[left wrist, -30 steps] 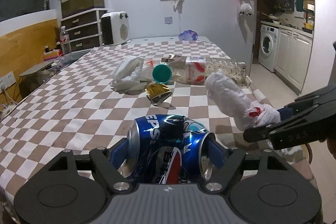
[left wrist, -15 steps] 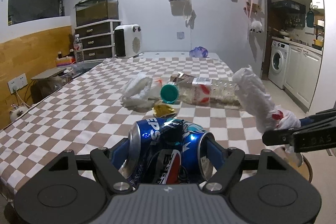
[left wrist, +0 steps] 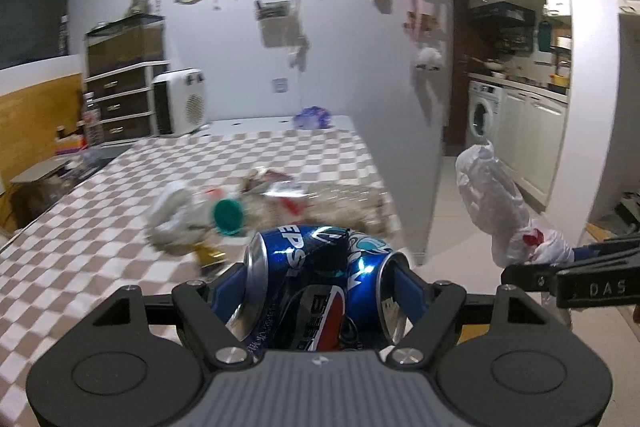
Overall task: Collect trash
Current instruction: 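Lift the white plastic bag with the right tool beside the left tool, then carry the can and the bag with both tools over the yellow wastebasket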
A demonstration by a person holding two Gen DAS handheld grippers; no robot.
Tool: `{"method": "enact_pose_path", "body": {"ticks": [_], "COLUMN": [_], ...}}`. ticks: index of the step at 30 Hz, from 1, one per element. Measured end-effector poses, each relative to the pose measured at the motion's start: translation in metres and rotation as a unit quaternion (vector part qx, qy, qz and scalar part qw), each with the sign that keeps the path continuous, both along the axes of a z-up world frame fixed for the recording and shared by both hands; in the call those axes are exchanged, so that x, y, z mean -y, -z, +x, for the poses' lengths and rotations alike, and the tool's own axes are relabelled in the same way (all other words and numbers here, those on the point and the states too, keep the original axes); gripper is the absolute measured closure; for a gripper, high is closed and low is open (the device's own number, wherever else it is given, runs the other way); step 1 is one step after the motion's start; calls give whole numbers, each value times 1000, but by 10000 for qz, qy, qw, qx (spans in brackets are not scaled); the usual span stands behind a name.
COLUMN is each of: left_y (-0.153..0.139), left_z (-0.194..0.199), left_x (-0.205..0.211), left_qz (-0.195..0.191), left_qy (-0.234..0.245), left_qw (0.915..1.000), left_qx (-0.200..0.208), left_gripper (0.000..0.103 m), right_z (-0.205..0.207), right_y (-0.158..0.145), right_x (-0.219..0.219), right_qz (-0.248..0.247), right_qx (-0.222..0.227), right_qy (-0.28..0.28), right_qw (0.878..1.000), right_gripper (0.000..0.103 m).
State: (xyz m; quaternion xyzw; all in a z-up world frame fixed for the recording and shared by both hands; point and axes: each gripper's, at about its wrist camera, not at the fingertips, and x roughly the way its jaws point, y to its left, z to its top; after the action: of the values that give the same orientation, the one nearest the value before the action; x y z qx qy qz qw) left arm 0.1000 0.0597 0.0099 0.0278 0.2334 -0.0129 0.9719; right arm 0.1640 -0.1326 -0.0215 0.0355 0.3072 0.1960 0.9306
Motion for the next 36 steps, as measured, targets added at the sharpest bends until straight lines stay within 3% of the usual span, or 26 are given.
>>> {"method": "enact_pose_path", "body": {"ticks": [11,22,36], "left_y": [4,34,122], "left_z": [56,132,237], "left_x": [95,184,235], "left_qz": [92,-22,-157], "left_qy": [688,1422,1576], "left_qw": [9975,9874,9621], "left_qx": [-148,-700,-2220], "left_gripper": [25,25,25], "right_z": [9,40,107], "right_y": [6,28,100], "right_x": [85,153,203], "right_qz": [-52,-13,28], "right_qx": [-24,-294,-1320], "right_qy": [922,1836,2473], "right_qw": [9957,9826,9599], "right_gripper": [48,48,48]}}
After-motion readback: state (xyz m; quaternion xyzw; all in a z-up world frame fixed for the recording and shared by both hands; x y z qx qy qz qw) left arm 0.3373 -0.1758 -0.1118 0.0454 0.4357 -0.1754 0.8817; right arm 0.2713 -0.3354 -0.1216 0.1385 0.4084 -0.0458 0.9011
